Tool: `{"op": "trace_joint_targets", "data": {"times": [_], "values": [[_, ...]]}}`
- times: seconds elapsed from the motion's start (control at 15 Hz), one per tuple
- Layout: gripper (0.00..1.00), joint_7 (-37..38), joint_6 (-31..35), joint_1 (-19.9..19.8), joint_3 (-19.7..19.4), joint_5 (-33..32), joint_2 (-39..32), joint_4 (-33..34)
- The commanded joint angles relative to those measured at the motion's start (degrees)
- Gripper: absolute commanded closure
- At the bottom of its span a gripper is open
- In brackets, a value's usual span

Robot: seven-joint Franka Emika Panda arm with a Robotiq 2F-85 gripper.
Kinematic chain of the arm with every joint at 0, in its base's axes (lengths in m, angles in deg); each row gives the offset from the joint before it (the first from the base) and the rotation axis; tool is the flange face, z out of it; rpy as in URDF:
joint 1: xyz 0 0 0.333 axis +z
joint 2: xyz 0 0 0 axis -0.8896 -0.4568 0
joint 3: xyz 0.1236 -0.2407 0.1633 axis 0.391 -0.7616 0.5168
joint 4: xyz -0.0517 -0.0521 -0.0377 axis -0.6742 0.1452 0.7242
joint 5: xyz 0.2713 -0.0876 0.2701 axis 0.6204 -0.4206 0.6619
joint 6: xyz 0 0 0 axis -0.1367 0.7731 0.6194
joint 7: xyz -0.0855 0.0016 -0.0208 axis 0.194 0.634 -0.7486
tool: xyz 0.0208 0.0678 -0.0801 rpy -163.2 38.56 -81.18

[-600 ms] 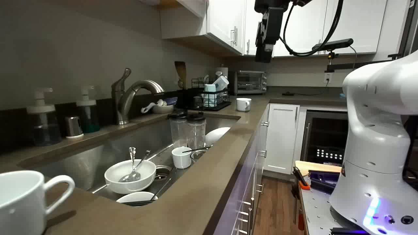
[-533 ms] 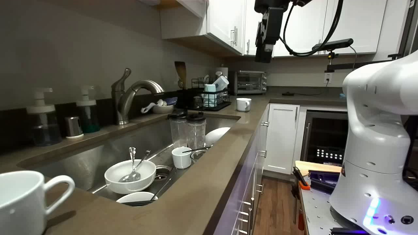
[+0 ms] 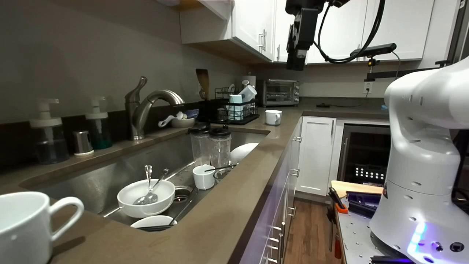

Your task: Pour the water in the white cup on the right into the sink then place it on the left

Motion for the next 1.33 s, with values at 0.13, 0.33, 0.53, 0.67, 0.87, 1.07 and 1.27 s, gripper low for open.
{"op": "trace_joint_targets", "data": {"times": [0.13, 0.33, 0.53, 0.67, 0.87, 1.07, 1.27], "values": [[0.0, 0.1, -0.1, 0.2, -0.1, -0.1, -0.1, 0.2], [0.0, 0.1, -0.1, 0.2, -0.1, -0.1, -0.1, 0.2], [0.0, 1.8, 1.3, -1.7, -1.6, 0.0, -1.0, 1.3], [0.0, 4.1, 2.8, -4.6, -4.2, 0.2, -1.9, 3.1], [0.0, 5.2, 4.3, -9.0, -8.8, 0.2, -3.7, 6.3], [0.0, 6.9, 7.5, -13.6, -12.6, 0.3, -5.5, 8.1], [0.0, 9.3, 13.3, -18.0, -15.4, -0.1, -8.4, 8.6]]}}
